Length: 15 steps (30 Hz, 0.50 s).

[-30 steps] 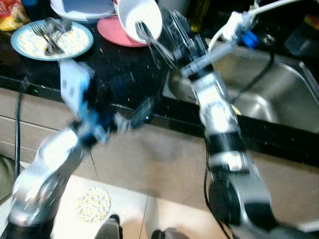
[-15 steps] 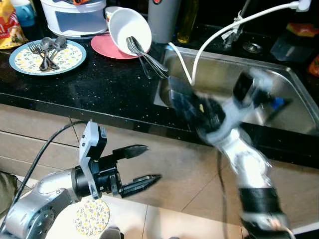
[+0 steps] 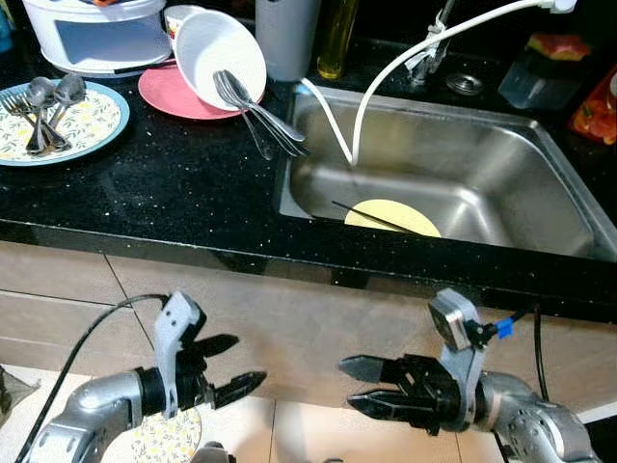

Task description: Kitchen organization

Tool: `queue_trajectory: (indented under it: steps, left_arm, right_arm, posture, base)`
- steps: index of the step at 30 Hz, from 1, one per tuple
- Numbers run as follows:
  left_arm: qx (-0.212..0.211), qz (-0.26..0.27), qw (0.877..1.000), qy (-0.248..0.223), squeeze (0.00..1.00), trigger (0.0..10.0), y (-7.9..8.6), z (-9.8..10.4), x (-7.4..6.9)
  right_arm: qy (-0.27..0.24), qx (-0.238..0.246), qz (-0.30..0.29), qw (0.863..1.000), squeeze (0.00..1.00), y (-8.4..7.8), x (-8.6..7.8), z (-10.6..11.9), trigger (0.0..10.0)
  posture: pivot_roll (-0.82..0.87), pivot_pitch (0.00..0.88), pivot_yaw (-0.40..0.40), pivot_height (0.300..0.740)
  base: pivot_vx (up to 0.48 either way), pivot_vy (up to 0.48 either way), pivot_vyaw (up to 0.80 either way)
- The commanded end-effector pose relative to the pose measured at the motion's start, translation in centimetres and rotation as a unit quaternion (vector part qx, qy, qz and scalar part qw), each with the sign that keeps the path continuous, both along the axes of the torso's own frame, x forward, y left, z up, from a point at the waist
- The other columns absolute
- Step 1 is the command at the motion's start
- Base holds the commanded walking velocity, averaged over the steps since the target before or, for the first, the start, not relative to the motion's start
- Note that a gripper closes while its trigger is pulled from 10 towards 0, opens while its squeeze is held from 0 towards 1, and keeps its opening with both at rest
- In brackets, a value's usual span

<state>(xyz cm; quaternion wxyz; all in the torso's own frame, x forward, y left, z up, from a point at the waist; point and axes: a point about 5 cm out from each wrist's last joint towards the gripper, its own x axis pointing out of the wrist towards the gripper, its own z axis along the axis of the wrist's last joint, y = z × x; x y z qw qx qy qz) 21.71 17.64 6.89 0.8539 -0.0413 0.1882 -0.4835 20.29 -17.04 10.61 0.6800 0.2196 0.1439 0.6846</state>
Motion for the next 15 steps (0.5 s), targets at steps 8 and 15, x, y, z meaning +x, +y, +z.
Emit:
queue_trajectory:
  steps: [8,15]
  left_arm:
    - [0.107,0.003,0.993,0.054,0.00,10.0,1.0,-5.1,-1.2]
    - [0.182,0.053,0.976,0.103,0.00,10.0,2.4,-9.2,-2.2]
  right_arm:
    - [0.042,-0.139,0.010,0.989,0.00,-1.2,-1.5,-4.4,10.0]
    - [0.099,-0.260,-0.106,0.955,0.00,-4.5,-1.6,-9.5,10.0]
  posture:
    - [0.15,0.082,-0.087,0.740]
    - [0.14,0.083,-0.083,0.740]
  base:
    - [0.000,0.000,0.00]
    - [0.000,0.000,0.00]
